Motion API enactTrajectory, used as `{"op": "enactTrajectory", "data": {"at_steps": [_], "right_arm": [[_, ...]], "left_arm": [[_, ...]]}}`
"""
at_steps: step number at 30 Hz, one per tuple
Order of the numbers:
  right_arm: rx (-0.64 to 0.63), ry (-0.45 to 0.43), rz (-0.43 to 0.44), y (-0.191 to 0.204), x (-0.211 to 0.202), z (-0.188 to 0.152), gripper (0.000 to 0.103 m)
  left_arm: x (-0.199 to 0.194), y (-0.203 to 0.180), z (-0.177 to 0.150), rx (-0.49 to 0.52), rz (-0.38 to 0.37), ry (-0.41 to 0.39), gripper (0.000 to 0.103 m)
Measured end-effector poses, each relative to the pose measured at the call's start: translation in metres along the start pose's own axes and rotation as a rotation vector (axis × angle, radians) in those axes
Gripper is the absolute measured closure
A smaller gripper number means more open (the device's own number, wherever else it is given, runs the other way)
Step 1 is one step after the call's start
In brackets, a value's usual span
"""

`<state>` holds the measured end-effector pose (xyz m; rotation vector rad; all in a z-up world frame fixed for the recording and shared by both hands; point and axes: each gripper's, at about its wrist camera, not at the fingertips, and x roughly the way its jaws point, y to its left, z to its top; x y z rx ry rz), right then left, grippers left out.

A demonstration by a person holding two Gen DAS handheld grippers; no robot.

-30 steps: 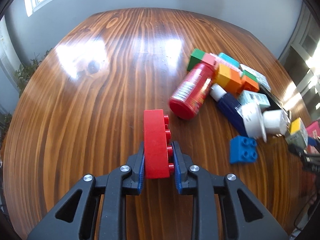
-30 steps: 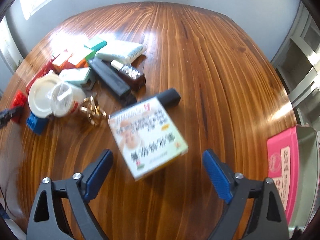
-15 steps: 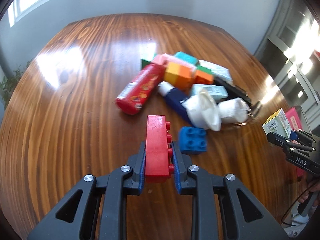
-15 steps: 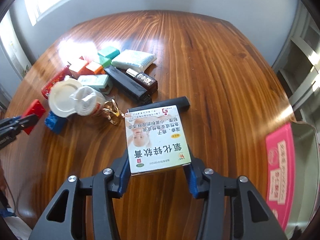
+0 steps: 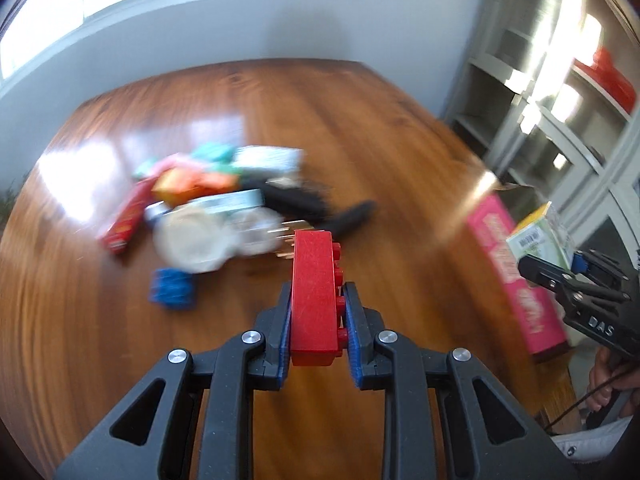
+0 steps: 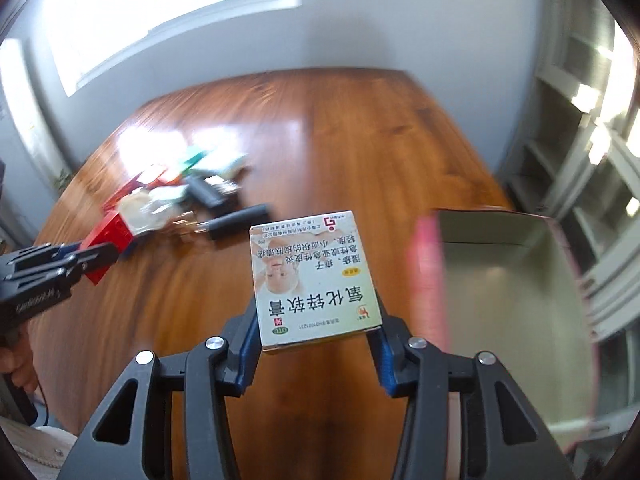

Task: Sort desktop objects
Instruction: 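Carry both items to the pink box and release them inside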

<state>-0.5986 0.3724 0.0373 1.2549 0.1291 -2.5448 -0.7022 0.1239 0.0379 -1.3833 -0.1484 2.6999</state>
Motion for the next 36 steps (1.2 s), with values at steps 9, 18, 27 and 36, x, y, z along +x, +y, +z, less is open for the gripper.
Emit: {"op": "enactTrajectory", "data": {"at_steps": [9,18,27,36], "right_arm": [[0.080,0.002,-0.068,-0.112,-0.030,-0.034,0.051],[0.071,0.015,-0.034,-0.147,-0.036,-0.056,0.051],[0.108,0.024,-0.054,-0.148,-0.048,-0.072,0.050],[0.190,0.034,-0.088,-0.138,-0.046,-0.076,0.033]], "left_arm": [[-0.027,-0.155,-0.037,0.141,-0.116,-0.068,0.078],[-0.075,-0.272,-0.132,0.244,-0.176,-0.074,0.078],[-0.151,-0.288,-0.209,0.305,-0.218,-0.027,0.078],[-0.234,-0.281,-0.281,0.372,-0.242,0.010,0.060]]}}
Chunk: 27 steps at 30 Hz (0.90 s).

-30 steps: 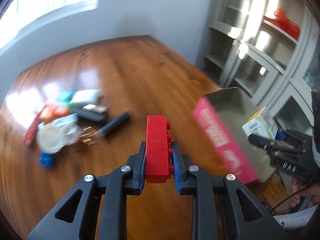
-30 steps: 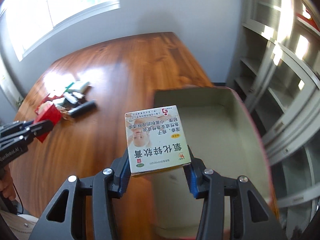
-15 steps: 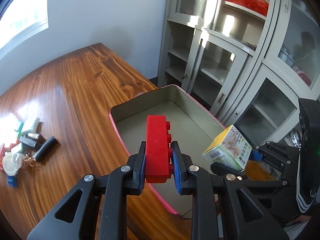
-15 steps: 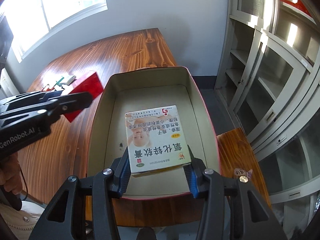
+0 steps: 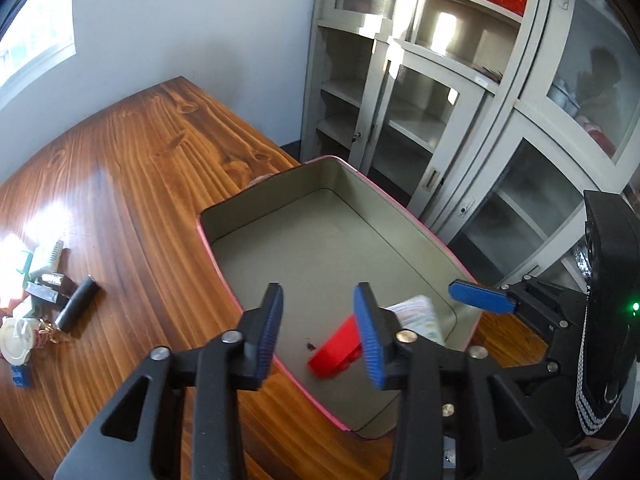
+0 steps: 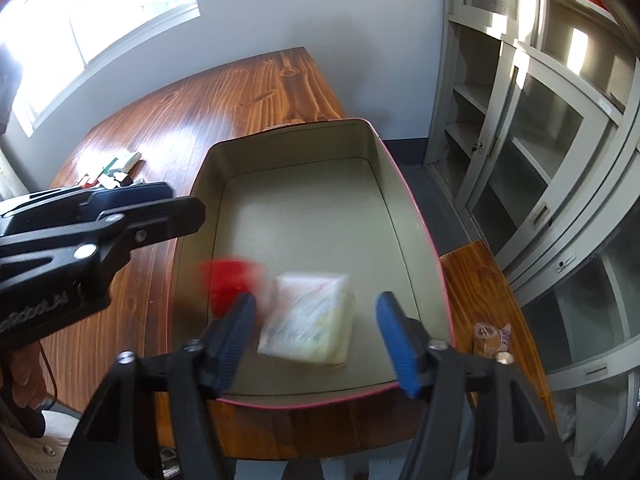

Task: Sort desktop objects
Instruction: 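Carry both items to the pink box and release them inside, then return both tools to the table cluster, approaching the white lid and black case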

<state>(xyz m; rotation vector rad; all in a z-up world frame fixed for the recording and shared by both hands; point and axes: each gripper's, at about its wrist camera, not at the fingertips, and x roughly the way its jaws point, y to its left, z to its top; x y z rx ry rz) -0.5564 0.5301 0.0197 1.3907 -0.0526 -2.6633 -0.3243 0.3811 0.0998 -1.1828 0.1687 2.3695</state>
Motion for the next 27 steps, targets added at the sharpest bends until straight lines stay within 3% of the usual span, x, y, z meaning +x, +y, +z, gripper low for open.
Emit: {"op": "enactTrajectory", "data": {"at_steps": [11,20,24,27], "right_arm": [[0.003,-0.030,0.007,0.031,0.005,0.012,0.033],[-0.106,-0.059,0.106,0.086,0.011,0.028,0.027],[-0.162,-0.064,0.135,0.116,0.013,0.031,0.025],[-0.188,-0.054,0.150,0.134,0.018,0.036,0.025]], "left_arm": [[-0.048,0.019,-0.045,-0.097,0.082,0.016,0.060],[-0.086,0.082,-0.089,-0.283,0.203,0.042,0.060],[-0.103,0.111,-0.108,-0.368,0.256,0.040,0.049],[-0.117,0.137,-0.123,-0.433,0.297,0.041,0.048]]}}
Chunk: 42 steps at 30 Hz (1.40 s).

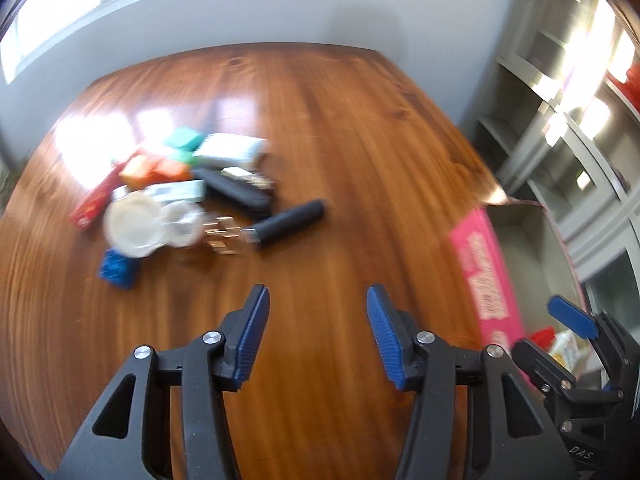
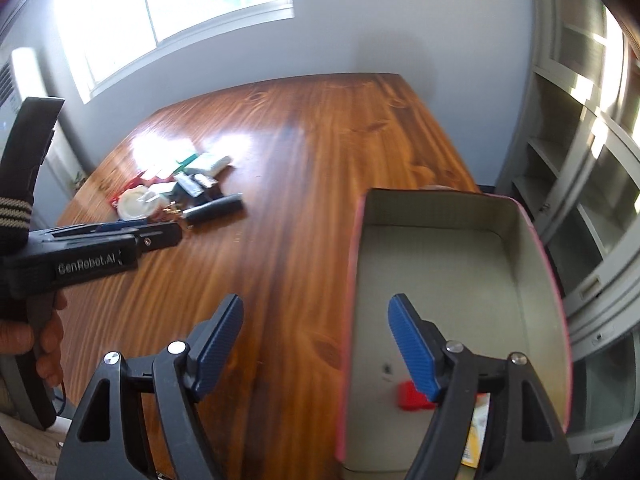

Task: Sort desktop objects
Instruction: 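Return both tools to the table cluster, approaching the white lid and black case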

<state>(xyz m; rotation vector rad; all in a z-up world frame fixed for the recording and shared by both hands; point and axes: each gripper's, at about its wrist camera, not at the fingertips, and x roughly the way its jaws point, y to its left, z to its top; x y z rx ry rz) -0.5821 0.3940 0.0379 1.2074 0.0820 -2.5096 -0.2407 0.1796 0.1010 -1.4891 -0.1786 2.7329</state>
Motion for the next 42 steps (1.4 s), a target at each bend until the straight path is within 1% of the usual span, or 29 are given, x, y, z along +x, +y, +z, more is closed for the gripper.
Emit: {"op": "enactTrajectory", "data": {"at_steps": [3,8,11,14,21,22,23,24,29,32,35,39,42], "right_arm": [[-0.014,0.015,0.015,0.015,0.011,0.006,0.025],[-0.043,0.033,0.033,0.040,0.025,0.013,0.025],[-0.038,0.050,0.042,0.049,0.036,0.014,0.024],[-0.026,0.076,0.056,0.059,0.045,0.016,0.024],[0.028,0.113,0.060,0.074,0.067,0.024,0.024],[0.040,0.119,0.059,0.074,0.070,0.024,0.024],[0.054,0.128,0.060,0.075,0.075,0.026,0.024],[0.062,0.135,0.060,0.077,0.079,0.028,0.024],[0.074,0.157,0.057,0.088,0.099,0.037,0.024],[0.078,0.164,0.051,0.093,0.111,0.046,0.024],[0.090,0.174,0.039,0.092,0.122,0.055,0.024],[0.151,0.198,0.056,0.088,0.144,0.072,0.024],[0.175,0.211,0.069,0.089,0.156,0.082,0.024]], "left_arm": [[-0.003,0.035,0.001,-0.065,0.048,-0.001,0.048],[-0.015,0.086,-0.002,-0.141,0.116,-0.009,0.048],[-0.018,0.105,-0.001,-0.145,0.143,-0.010,0.048],[-0.010,0.117,0.009,-0.126,0.155,-0.003,0.048],[0.016,0.130,0.029,-0.066,0.126,0.016,0.048],[0.020,0.131,0.032,-0.058,0.127,0.017,0.046],[0.024,0.133,0.034,-0.051,0.125,0.019,0.041],[0.029,0.137,0.037,-0.045,0.122,0.023,0.040],[0.046,0.151,0.043,-0.025,0.095,0.060,0.039],[0.050,0.153,0.037,0.007,0.048,0.087,0.039],[0.053,0.149,0.027,0.033,0.028,0.111,0.039],[0.053,0.142,0.009,0.057,-0.015,0.154,0.039],[0.051,0.134,-0.003,0.069,-0.037,0.167,0.039]]}}
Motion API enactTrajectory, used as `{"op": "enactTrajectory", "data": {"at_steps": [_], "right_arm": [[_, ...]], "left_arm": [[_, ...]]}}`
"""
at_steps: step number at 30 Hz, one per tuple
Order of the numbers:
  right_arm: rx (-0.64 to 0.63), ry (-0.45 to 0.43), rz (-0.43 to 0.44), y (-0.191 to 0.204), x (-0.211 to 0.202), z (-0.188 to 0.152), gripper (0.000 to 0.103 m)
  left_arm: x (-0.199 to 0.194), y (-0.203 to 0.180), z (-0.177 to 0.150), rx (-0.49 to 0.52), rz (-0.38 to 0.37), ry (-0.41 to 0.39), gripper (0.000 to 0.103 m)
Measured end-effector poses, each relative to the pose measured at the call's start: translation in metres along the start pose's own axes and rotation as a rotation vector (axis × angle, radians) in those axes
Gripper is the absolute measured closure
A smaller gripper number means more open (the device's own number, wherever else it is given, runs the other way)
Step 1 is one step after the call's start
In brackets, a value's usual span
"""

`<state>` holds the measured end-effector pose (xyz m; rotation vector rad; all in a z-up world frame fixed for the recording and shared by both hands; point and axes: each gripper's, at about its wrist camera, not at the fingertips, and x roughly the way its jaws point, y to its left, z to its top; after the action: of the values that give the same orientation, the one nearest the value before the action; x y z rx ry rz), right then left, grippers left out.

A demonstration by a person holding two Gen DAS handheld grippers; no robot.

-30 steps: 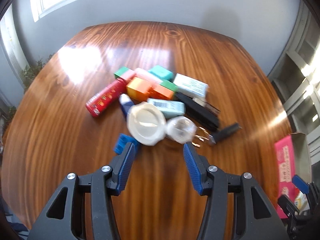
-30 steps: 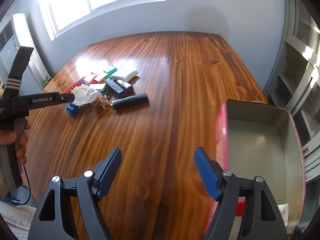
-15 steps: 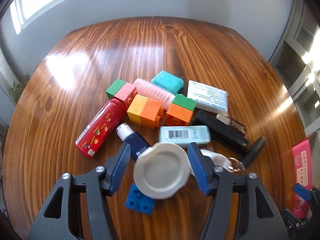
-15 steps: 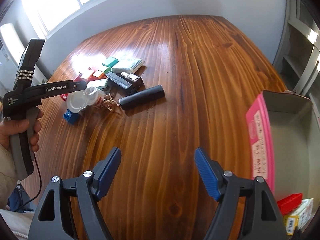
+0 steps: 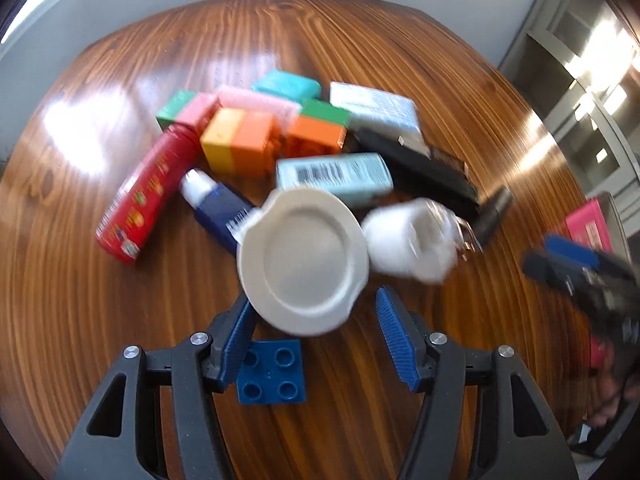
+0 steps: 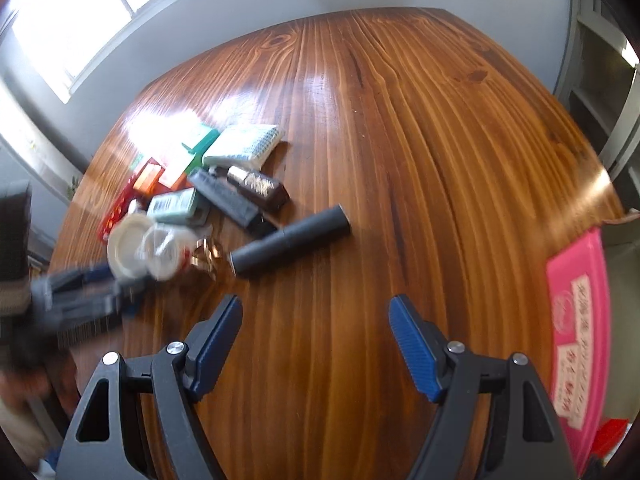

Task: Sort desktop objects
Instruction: 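Return both tools to the table cluster, approaching the white lid and black case, then grasp the white lid with the left tool while the right tool grasps the black case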

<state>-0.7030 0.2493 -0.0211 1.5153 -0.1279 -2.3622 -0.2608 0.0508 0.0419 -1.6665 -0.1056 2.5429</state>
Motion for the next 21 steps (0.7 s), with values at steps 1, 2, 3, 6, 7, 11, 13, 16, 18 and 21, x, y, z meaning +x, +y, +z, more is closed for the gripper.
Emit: {"op": "enactTrajectory", "data": {"at_steps": [1,2,3,6,7,11,13,16,18,21], "right_arm": [[0.009,0.008,0.004,0.001,0.005,0.006,0.024],[0.014,0.012,0.009,0.002,0.008,0.009,0.024],[0.019,0.016,0.014,0.004,0.012,0.012,0.024],[0.030,0.038,0.027,0.010,0.024,0.024,0.024],[0.033,0.045,0.022,0.011,0.027,0.026,0.024],[0.004,0.045,-0.026,0.019,0.037,0.035,0.027],[-0.033,0.038,-0.067,0.023,0.039,0.035,0.033],[-0.070,0.032,-0.108,0.023,0.038,0.031,0.046],[-0.084,0.032,-0.123,0.020,0.036,0.027,0.048],[-0.107,0.031,-0.140,0.016,0.030,0.016,0.048]], "left_arm": [[-0.001,-0.002,-0.002,0.005,-0.003,-0.004,0.039],[-0.002,-0.004,-0.003,0.009,-0.004,-0.005,0.039],[-0.002,-0.006,-0.005,0.018,-0.002,-0.008,0.039],[-0.003,-0.005,-0.006,0.018,0.008,-0.016,0.039],[-0.005,-0.003,-0.006,0.012,0.010,-0.021,0.039],[-0.015,0.006,-0.002,-0.016,0.020,-0.055,0.039],[-0.018,0.007,0.001,-0.011,0.025,-0.065,0.039],[-0.021,0.007,0.007,0.018,0.035,-0.083,0.039],[-0.018,0.004,0.010,0.033,0.043,-0.085,0.039],[-0.013,0.010,0.015,0.035,0.041,-0.082,0.039]]}}
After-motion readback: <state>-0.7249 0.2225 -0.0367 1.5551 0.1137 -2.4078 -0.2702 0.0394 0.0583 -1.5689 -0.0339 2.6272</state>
